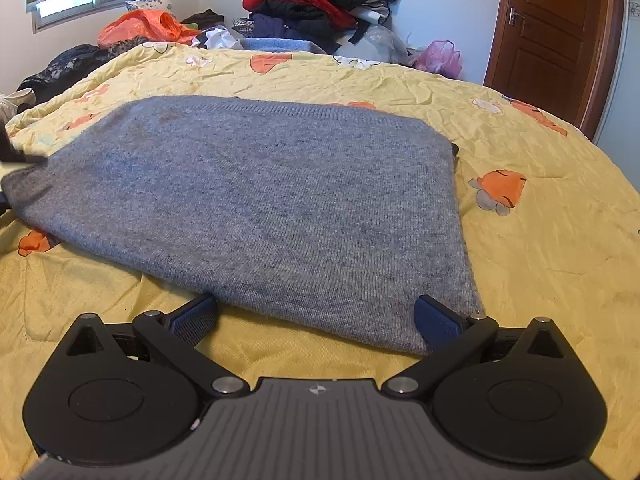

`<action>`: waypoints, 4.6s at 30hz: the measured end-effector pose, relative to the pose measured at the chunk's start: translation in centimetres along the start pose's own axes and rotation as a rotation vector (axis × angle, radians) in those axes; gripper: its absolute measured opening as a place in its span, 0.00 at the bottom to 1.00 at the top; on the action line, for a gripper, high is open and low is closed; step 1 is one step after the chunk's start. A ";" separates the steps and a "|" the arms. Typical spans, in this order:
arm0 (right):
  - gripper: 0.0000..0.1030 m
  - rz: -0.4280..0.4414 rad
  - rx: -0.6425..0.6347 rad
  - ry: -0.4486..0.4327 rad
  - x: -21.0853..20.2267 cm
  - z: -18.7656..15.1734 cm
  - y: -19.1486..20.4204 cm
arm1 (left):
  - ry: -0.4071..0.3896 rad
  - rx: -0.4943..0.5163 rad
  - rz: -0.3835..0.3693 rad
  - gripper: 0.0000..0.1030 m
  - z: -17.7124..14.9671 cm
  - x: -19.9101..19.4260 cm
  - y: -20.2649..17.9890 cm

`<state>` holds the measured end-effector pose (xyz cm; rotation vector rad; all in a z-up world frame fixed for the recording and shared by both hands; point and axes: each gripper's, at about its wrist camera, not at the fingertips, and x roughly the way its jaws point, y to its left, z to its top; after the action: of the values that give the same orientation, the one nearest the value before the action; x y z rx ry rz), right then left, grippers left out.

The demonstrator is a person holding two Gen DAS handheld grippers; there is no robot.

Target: Fold small clothes

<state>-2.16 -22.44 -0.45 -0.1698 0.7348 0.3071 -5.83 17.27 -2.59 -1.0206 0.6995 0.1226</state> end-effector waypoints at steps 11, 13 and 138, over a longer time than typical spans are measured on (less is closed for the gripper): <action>1.00 0.242 0.167 -0.040 -1.3 7.6 -0.7 | -0.128 0.538 0.111 0.05 -4.1 -1.1 -7.0; 1.00 0.349 0.184 -0.022 0.0 11.0 0.5 | -0.146 0.659 0.104 0.05 -5.7 -1.0 -8.9; 0.89 0.597 0.709 0.076 8.5 9.6 -13.6 | 0.239 0.599 -0.119 0.88 3.1 8.2 -13.3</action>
<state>14.41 -30.95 1.44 0.7264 0.9206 0.5866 7.44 10.89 3.49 -0.4992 0.8239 -0.3039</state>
